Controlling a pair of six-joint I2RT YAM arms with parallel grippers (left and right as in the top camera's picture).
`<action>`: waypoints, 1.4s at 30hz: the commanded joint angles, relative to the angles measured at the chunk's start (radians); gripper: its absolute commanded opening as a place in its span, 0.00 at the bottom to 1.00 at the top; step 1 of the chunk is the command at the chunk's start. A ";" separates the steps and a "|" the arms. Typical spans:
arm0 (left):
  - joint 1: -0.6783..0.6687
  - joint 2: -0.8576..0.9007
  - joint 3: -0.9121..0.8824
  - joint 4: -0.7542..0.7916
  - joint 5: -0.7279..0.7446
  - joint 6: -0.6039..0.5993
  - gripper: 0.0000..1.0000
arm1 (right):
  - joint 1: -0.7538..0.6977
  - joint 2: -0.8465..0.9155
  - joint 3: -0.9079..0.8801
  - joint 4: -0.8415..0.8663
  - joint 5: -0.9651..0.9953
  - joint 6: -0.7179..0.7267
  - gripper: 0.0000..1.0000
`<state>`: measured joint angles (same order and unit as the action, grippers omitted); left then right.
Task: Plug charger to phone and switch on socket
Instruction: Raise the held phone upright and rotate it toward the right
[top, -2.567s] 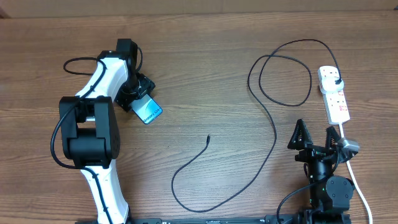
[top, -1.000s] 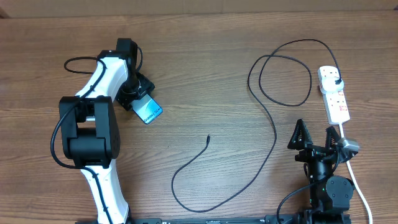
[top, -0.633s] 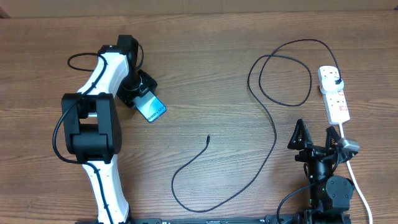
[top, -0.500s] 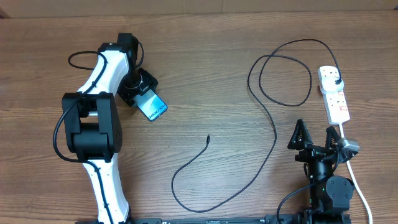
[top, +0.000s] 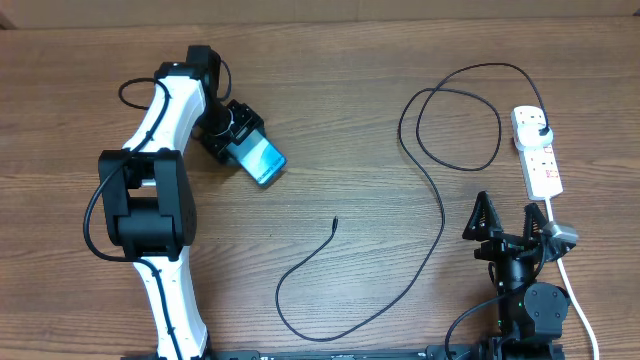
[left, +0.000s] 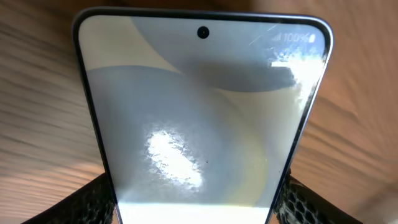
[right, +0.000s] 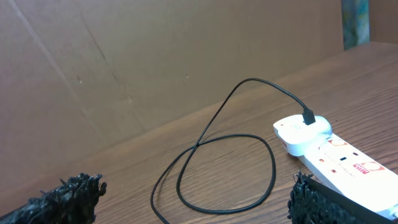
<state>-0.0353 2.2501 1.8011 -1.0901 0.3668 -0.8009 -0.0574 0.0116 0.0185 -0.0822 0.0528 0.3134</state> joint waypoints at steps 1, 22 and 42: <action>0.021 0.007 0.048 0.019 0.261 0.018 0.04 | -0.003 -0.008 -0.010 0.003 0.009 -0.008 1.00; 0.087 0.007 0.048 -0.014 0.867 0.008 0.04 | -0.003 -0.008 -0.010 0.003 0.009 -0.008 1.00; 0.089 0.007 0.048 -0.040 1.076 -0.124 0.04 | -0.003 -0.008 -0.010 0.003 0.010 -0.008 1.00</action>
<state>0.0540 2.2501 1.8194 -1.1252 1.3727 -0.8780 -0.0574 0.0116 0.0185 -0.0826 0.0532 0.3134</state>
